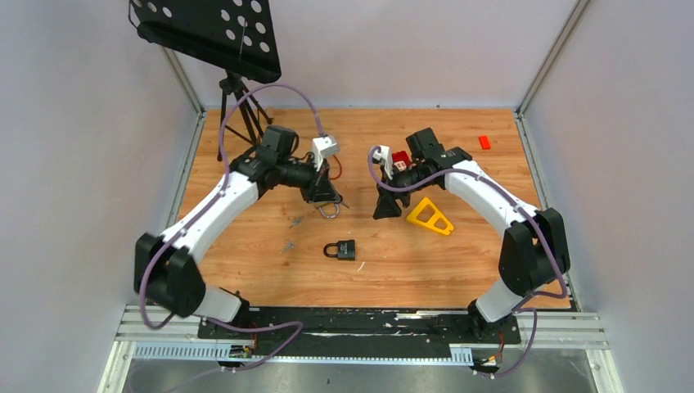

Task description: Unlock with the key

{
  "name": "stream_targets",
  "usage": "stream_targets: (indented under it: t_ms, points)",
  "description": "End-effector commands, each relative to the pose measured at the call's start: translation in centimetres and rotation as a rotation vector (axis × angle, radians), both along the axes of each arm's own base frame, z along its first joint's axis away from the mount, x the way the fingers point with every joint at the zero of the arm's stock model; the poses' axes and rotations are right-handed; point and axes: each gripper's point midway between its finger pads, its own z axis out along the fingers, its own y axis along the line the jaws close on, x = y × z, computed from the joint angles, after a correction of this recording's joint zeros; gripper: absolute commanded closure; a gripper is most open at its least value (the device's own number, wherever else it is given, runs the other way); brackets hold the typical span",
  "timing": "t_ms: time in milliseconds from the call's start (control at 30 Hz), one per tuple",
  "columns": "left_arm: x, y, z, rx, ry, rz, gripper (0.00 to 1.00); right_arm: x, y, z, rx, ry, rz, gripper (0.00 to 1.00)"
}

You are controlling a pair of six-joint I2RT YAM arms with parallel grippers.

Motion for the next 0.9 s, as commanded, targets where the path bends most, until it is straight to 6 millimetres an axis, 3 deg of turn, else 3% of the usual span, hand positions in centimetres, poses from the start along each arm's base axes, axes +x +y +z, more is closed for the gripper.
stream_targets:
  t_ms: [0, 100, 267, 367, 633, 867]
  points:
    - [-0.5, 4.4, 0.9, 0.147, -0.232, 0.068, 1.0, 0.9, -0.1, 0.8, -0.029, -0.214, -0.04, 0.46]
    - [-1.5, 6.7, 2.0, 0.174, -0.323, 0.131, 1.0, 0.5, 0.4, -0.1, -0.077, -0.287, -0.048, 0.44]
    - [-3.1, 10.7, 3.8, 0.209, -0.425, 0.248, 1.0, 0.5, 1.4, -1.5, -0.094, -0.256, -0.06, 0.43]
    - [-4.5, 12.2, 5.1, 0.229, -0.471, 0.285, 1.0, 0.1, 3.0, -3.1, -0.156, -0.251, -0.023, 0.32]
    - [-6.0, 12.6, 4.9, 0.242, -0.426, 0.268, 1.0, -1.1, 7.6, -8.7, -0.341, -0.316, 0.153, 0.17]
    - [-5.9, 12.6, 5.9, 0.229, -0.446, 0.271, 1.0, 0.0, 11.4, -9.7, -0.35, -0.318, 0.182, 0.22]
